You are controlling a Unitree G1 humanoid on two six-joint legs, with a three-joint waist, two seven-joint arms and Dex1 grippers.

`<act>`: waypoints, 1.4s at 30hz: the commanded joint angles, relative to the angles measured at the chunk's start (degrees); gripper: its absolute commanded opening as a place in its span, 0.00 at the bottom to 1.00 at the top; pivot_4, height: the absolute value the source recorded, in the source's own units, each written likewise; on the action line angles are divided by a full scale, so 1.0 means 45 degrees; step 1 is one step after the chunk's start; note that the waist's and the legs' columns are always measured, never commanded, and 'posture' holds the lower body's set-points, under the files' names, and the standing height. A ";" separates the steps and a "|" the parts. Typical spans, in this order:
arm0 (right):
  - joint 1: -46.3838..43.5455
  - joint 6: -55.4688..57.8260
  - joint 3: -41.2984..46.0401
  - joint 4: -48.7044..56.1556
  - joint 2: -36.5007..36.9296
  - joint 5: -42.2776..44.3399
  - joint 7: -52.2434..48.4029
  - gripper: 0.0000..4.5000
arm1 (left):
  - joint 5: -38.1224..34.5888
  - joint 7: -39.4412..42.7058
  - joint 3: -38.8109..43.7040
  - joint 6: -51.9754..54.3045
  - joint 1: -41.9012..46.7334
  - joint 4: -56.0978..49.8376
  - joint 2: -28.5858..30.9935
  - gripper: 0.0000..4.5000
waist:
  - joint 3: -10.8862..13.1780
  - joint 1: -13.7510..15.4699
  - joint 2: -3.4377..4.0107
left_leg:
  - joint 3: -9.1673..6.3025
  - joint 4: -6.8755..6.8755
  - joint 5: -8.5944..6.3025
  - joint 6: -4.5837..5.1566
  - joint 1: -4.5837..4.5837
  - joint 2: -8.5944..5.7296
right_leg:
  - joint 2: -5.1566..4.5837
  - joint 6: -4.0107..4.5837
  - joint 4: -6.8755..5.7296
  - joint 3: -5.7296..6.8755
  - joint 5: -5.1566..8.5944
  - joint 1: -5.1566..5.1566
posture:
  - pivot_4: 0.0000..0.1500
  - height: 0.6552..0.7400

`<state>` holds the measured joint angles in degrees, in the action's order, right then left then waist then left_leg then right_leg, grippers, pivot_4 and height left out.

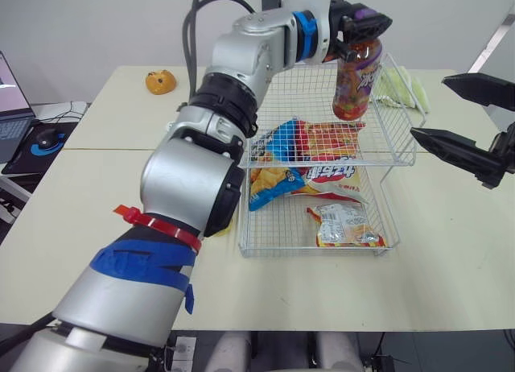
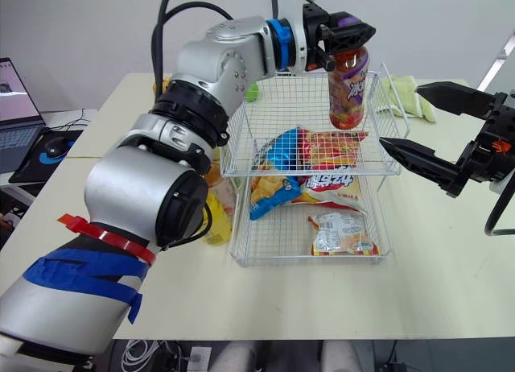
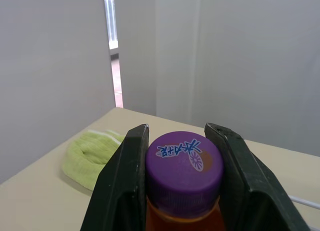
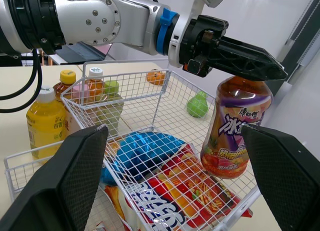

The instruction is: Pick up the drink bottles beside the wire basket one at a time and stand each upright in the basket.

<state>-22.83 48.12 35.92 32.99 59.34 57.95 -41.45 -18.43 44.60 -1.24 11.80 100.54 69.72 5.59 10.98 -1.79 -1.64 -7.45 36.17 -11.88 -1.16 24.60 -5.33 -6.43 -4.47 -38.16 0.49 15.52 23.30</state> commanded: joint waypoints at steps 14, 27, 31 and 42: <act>0.0519 -0.0509 0.1004 0.0335 0.0418 0.0429 0.0537 1.00 | 0.0673 0.2232 0.1553 0.0418 0.1469 -0.0109 0.0223 1.00 | -0.0002 0.0005 0.0003 | -0.0007 0.0058 0.0002 0.0010 0.0005 -0.0009 | 0.0002 -0.0020 -0.0033 0.0004 -0.0011 -0.0016 | 1.00 1.00; 0.0355 -0.0930 0.0284 -0.0444 0.1152 0.0229 -0.0719 1.00 | -0.0781 0.4769 0.2483 0.5094 -0.3827 -0.9799 0.6026 1.00 | -0.0005 -0.0149 0.0017 | -0.0062 0.0158 0.0001 0.0009 -0.0028 0.0015 | 0.0026 -0.0015 -0.0173 -0.0048 -0.0009 -0.0005 | 1.00 1.00; -0.0056 -0.1211 -0.0510 -0.0987 0.1492 0.0086 -0.1537 1.00 | -0.1135 0.3648 0.3619 0.6412 -0.6342 -1.2438 0.7909 1.00 | -0.0006 -0.0110 0.0018 | -0.0066 0.0167 0.0001 0.0008 -0.0026 0.0014 | 0.0025 -0.0013 -0.0166 -0.0051 -0.0010 -0.0007 | 1.00 1.00; -0.2593 -0.2213 -0.3755 -0.2848 0.1609 -0.0903 -0.4131 1.00 | -0.1328 0.1936 0.8916 0.6573 -1.5437 -1.6286 1.0702 1.00 | -0.0012 -0.0014 0.0029 | -0.0050 0.0160 -0.0002 0.0008 -0.0055 0.0031 | 0.0026 0.0008 -0.0162 -0.0069 -0.0020 -0.0016 | 1.00 1.00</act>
<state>-32.81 39.79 20.04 20.96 66.82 54.85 -58.41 -23.91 53.96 34.40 42.99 33.52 -0.28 52.92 10.93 -1.85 -1.51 -7.68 36.89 -11.89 -1.12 24.35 -5.18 -6.32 -4.43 -38.88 0.18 15.42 23.23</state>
